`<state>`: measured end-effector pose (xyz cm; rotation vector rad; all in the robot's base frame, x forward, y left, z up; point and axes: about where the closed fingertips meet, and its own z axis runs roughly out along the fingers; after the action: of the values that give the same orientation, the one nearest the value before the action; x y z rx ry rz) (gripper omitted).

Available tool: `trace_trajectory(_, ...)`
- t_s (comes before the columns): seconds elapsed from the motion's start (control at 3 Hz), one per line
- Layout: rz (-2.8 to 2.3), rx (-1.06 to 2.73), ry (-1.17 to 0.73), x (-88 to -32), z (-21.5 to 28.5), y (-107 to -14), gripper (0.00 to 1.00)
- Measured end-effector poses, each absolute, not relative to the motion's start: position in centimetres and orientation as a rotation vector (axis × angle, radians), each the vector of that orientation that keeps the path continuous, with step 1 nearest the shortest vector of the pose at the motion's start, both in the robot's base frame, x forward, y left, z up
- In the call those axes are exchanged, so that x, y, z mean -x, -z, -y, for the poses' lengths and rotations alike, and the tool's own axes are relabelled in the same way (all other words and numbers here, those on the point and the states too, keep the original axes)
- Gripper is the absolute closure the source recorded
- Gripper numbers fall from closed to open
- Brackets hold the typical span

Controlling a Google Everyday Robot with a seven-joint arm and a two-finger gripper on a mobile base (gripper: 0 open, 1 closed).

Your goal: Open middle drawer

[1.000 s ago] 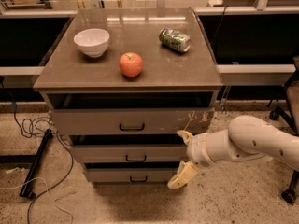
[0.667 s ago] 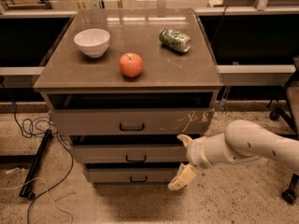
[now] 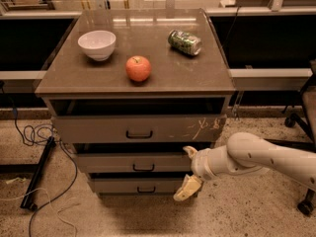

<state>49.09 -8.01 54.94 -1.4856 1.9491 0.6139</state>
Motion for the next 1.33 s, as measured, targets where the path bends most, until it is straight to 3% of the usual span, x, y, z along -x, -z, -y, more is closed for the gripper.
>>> trace_trajectory(1.33, -1.931, 1.494, -0.544, -52.8, 5.9, -48.3, 0.0)
